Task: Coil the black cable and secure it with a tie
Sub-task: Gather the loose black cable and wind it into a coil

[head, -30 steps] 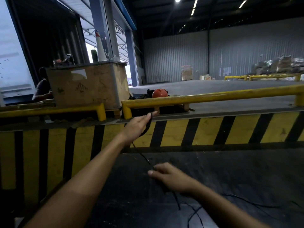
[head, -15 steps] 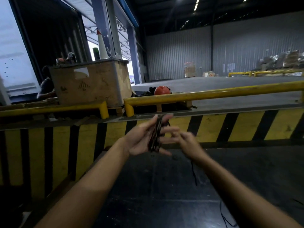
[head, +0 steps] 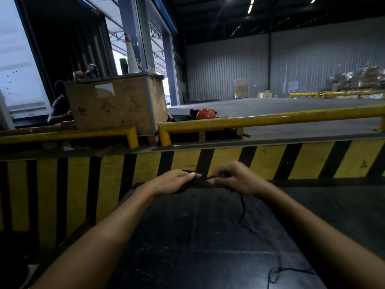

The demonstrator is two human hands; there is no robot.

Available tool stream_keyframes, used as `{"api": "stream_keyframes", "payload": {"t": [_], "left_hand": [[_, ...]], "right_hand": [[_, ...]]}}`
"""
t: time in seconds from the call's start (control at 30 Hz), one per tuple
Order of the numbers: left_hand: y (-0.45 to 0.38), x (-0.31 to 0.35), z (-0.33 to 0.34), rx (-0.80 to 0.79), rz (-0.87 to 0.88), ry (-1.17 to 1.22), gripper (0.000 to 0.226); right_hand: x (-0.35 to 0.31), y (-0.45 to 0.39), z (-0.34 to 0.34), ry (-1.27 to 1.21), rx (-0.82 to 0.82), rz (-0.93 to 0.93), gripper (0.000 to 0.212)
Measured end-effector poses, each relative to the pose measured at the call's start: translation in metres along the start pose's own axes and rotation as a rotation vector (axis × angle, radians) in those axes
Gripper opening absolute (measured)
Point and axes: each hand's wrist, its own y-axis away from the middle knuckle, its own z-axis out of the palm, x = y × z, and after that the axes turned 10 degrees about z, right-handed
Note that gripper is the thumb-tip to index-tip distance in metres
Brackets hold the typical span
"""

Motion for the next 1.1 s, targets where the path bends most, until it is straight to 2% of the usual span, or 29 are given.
{"api": "stream_keyframes", "payload": {"t": [0.1, 0.13, 0.2, 0.27, 0.3, 0.37, 0.4, 0.43, 0.5, 0.57, 0.6, 0.67, 0.73, 0.8, 0.87, 0.97, 1.07, 1.1], "left_hand": [[0.008, 0.012, -0.003, -0.16, -0.04, 0.123, 0.034], [0.011, 0.014, -0.004, -0.236, -0.055, 0.258, 0.034], [0.014, 0.015, -0.007, -0.323, -0.04, 0.697, 0.039], [0.016, 0.022, -0.012, -0.384, 0.094, 1.137, 0.046], [0.017, 0.03, -0.012, -0.429, 0.199, 1.276, 0.048], [0.014, 0.051, -0.007, -0.447, 0.363, 1.44, 0.049], [0.009, 0.062, -0.004, -0.409, 0.424, 1.495, 0.048], [0.004, 0.071, 0.0, -0.314, 0.484, 1.509, 0.047], [-0.006, 0.084, 0.001, 0.02, 0.525, 1.418, 0.042], [-0.014, 0.082, -0.008, 0.333, 0.466, 1.16, 0.039], [-0.016, 0.074, -0.014, 0.416, 0.433, 0.96, 0.039], [-0.015, 0.052, -0.023, 0.442, 0.351, 0.48, 0.039], [-0.01, 0.022, -0.025, 0.336, 0.2, 0.038, 0.038], [-0.002, 0.001, -0.019, 0.182, 0.047, -0.121, 0.037], [0.007, -0.005, -0.011, 0.035, -0.017, -0.08, 0.032], [0.013, 0.007, 0.002, -0.166, 0.034, 0.112, 0.034], [0.01, 0.023, 0.009, -0.301, 0.131, 0.649, 0.041], [0.007, 0.03, 0.009, -0.334, 0.188, 0.864, 0.043]], "right_hand": [[0.004, -0.008, -0.02, 0.014, 0.164, -0.028, 0.008], [0.007, -0.01, -0.023, -0.028, 0.23, -0.03, 0.01], [0.014, -0.011, -0.025, -0.188, 0.323, -0.009, 0.016], [0.023, -0.013, -0.012, -0.304, 0.293, 0.079, 0.022], [0.026, -0.013, 0.001, -0.298, 0.247, 0.129, 0.025], [0.027, -0.013, 0.038, -0.236, 0.162, 0.183, 0.028], [0.026, -0.012, 0.059, -0.211, 0.133, 0.183, 0.029], [0.024, -0.009, 0.079, -0.191, 0.103, 0.189, 0.031], [0.021, 0.001, 0.111, -0.141, -0.008, 0.225, 0.032], [0.025, 0.011, 0.124, -0.039, -0.135, 0.242, 0.029], [0.027, 0.015, 0.121, 0.012, -0.179, 0.236, 0.03], [0.028, 0.02, 0.096, 0.095, -0.214, 0.221, 0.027], [0.024, 0.019, 0.055, 0.164, -0.199, 0.205, 0.018], [0.018, 0.015, 0.009, 0.174, -0.12, 0.17, 0.012], [0.012, 0.009, -0.029, 0.155, 0.01, 0.131, 0.009], [0.012, -0.004, -0.053, 0.194, 0.221, 0.08, 0.007], [0.019, -0.011, -0.04, 0.076, 0.408, 0.125, 0.015], [0.02, -0.009, -0.029, -0.009, 0.418, 0.156, 0.021]]}}
